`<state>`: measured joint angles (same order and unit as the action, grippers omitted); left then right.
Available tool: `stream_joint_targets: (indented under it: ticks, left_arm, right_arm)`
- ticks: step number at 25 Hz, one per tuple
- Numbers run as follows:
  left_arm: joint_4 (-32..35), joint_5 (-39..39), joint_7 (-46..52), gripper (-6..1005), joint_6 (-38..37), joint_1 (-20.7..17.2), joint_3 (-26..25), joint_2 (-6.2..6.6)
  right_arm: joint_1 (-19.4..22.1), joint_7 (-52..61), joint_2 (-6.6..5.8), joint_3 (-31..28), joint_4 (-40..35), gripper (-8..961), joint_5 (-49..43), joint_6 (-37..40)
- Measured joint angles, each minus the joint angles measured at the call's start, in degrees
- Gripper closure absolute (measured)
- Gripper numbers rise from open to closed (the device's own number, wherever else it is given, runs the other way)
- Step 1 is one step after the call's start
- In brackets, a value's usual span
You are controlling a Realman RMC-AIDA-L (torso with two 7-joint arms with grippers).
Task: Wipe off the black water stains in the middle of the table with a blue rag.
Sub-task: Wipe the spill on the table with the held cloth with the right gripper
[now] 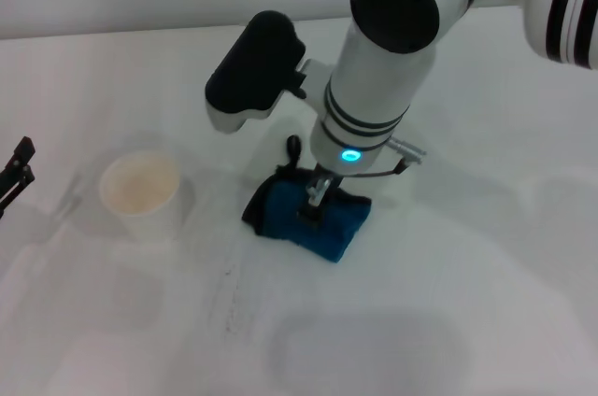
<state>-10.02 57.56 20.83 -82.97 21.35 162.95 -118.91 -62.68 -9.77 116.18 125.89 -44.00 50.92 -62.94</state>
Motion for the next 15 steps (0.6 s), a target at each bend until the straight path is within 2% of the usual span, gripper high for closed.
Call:
stream_joint_targets:
  ticks: [9, 15]
  left_arm:
    - [0.0, 0.0, 0.0, 127, 0.1, 0.8, 0.0, -0.06]
    - [0.8, 0.0, 0.0, 128, 0.1, 0.6, 0.0, -0.09]
  right_arm:
    - [-1.6, -1.9, 0.00, 9.7, -4.1, 863, 11.7, 1.5]
    - [-1.8, -4.5, 0.01, 12.6, -6.5, 865, 16.6, 0.4]
